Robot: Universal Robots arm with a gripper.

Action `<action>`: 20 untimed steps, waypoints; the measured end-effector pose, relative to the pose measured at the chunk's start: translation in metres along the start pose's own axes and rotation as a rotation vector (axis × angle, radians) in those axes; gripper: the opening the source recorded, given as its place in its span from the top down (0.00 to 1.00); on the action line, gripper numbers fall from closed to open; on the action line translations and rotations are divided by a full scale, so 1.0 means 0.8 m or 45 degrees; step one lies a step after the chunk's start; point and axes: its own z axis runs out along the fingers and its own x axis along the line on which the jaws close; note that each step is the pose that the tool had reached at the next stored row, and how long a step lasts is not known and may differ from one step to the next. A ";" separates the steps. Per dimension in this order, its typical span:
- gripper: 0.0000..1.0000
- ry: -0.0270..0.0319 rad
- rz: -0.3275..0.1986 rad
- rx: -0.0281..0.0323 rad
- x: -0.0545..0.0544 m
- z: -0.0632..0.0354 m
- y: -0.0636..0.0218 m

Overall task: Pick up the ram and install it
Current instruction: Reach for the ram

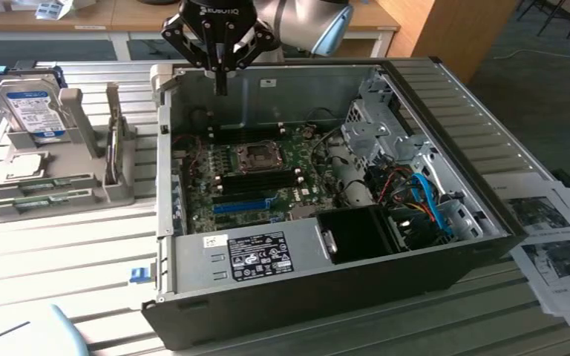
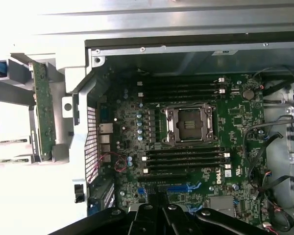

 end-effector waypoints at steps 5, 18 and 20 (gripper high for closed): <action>0.91 0.0117 0.000 0.0006 0.007 0.001 -0.001; 0.91 0.0421 0.002 0.0030 0.030 0.003 -0.002; 0.91 0.0426 0.002 0.0033 0.030 0.003 -0.002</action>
